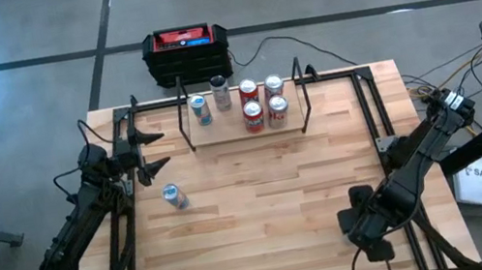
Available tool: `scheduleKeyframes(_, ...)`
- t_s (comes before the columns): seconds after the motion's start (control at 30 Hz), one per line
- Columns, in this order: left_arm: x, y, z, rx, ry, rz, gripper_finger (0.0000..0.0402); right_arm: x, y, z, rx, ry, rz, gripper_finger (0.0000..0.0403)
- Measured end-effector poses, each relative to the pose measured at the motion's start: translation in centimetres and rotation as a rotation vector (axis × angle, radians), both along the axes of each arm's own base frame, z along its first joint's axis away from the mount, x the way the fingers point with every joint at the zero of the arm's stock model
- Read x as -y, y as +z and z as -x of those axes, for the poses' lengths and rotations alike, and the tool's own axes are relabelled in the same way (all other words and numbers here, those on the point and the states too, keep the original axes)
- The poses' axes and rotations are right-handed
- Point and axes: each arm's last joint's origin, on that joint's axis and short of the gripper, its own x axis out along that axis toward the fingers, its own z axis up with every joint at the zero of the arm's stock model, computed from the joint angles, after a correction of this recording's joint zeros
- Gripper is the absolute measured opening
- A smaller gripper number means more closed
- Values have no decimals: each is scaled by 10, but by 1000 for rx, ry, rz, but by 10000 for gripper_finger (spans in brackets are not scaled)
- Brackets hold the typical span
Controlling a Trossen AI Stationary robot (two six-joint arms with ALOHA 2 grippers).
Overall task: Place canned beverage on shelf
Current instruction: Put the white and pink soda can on the shelf aligned with the other white and pink soda can
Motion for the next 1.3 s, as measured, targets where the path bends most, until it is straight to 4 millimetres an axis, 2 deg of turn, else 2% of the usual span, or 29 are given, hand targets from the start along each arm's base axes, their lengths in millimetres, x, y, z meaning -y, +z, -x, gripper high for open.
scheduleKeyframes(0.4, 0, 0, 0, 0, 0, 0, 380, -1, 0, -1, -23, -134, -17, 370)
scheduleKeyframes(0.63, 0, 0, 0, 0, 0, 0, 380, 1, -1, 1, -44, -131, 1, 365)
scheduleKeyframes(0.8, 0, 0, 0, 0, 0, 0, 380, 2, -5, 3, -56, -102, 19, 333)
scheduleKeyframes(1.07, 0, 0, 0, 0, 0, 0, 380, 5, -15, 6, -62, -25, 42, 246)
scheduleKeyframes(1.3, 0, 0, 0, 0, 0, 0, 380, 5, -15, 6, -32, 121, 48, 245)
